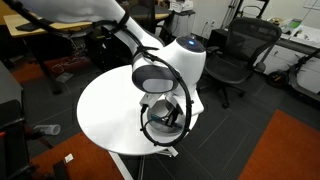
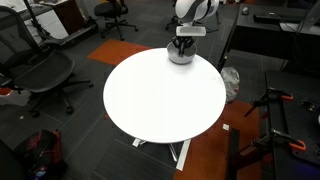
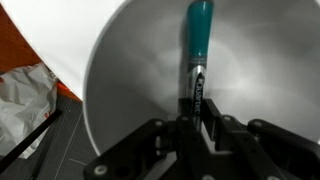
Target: Pick the marker from the bowl and put it on the table
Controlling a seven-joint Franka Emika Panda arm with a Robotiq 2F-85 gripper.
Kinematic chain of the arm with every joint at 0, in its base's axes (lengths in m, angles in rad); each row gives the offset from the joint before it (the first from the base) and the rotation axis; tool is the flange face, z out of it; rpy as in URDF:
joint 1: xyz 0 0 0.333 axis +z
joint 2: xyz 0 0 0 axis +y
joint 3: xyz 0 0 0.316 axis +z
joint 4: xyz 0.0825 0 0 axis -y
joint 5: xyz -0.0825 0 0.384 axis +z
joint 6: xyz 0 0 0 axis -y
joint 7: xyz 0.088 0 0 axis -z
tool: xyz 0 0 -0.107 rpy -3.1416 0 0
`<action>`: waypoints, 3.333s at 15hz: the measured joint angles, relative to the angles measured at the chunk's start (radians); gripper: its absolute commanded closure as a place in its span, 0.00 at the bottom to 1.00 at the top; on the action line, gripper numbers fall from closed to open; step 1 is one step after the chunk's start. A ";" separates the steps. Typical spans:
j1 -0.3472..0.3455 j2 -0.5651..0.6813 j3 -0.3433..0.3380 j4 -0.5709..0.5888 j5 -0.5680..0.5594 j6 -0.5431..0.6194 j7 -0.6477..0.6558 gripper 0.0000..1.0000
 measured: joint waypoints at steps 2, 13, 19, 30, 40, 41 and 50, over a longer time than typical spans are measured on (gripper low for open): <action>0.000 0.001 0.000 0.003 0.000 -0.002 0.000 0.95; 0.034 -0.160 -0.029 -0.035 -0.117 -0.019 0.000 0.95; 0.073 -0.368 -0.021 -0.133 -0.235 -0.026 -0.052 0.95; 0.135 -0.445 0.136 -0.154 -0.309 -0.035 -0.319 0.95; 0.186 -0.313 0.216 -0.093 -0.320 -0.100 -0.421 0.95; 0.191 -0.288 0.216 -0.083 -0.330 -0.100 -0.421 0.95; 0.202 -0.078 0.214 0.044 -0.378 -0.098 -0.425 0.95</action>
